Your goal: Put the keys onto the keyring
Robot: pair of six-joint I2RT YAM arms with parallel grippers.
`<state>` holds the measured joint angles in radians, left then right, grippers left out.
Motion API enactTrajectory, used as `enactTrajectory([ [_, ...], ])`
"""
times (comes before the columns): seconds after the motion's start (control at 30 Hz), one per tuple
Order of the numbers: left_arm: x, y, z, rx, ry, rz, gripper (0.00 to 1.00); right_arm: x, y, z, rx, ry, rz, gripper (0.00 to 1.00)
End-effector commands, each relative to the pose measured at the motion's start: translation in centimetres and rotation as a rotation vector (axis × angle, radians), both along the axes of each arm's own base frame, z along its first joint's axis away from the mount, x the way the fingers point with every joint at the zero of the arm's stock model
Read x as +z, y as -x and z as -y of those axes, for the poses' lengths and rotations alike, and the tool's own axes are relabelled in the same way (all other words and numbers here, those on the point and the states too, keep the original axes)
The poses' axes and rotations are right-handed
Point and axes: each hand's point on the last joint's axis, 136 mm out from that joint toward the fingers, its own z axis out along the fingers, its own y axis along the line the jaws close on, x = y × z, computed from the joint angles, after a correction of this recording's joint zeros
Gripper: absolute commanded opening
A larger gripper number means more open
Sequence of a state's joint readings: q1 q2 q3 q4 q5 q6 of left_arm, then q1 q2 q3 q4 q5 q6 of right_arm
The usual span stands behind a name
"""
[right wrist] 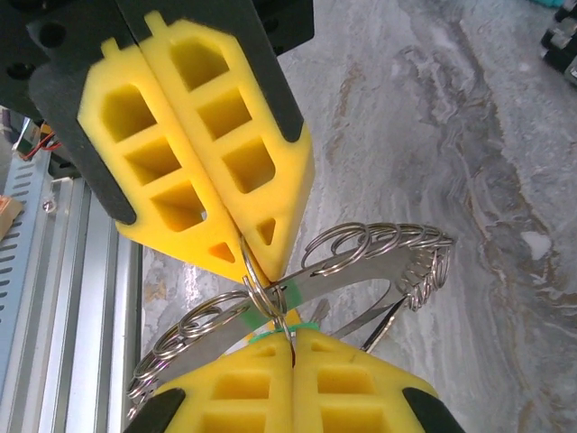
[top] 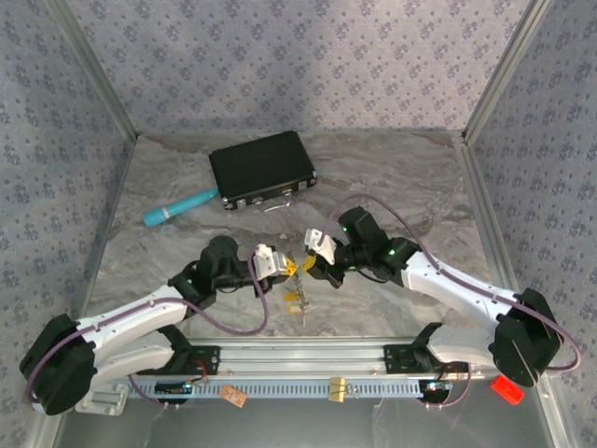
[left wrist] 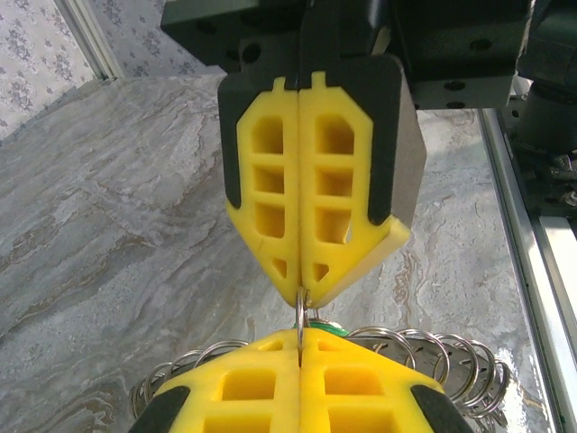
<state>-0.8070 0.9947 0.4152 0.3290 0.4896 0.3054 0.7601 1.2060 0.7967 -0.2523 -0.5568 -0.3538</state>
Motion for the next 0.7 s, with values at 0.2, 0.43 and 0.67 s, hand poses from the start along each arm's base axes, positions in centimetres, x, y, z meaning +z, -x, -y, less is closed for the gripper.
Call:
enactTrajectory([
  [0.2, 3.1, 0.7, 0.4, -0.045, 0.114, 0.072, 0.00, 2.1, 0.2, 0.3, -0.006, -0.069, 0.096, 0.28],
  [0.43, 2.9, 0.8, 0.6, -0.051, 0.126, 0.049, 0.00, 3.7, 0.8, -0.2, 0.039, -0.136, 0.161, 0.30],
  [0.67, 3.1, 0.9, 0.8, -0.060, 0.133, 0.037, 0.00, 3.4, 0.9, -1.2, 0.064, -0.131, 0.175, 0.25],
])
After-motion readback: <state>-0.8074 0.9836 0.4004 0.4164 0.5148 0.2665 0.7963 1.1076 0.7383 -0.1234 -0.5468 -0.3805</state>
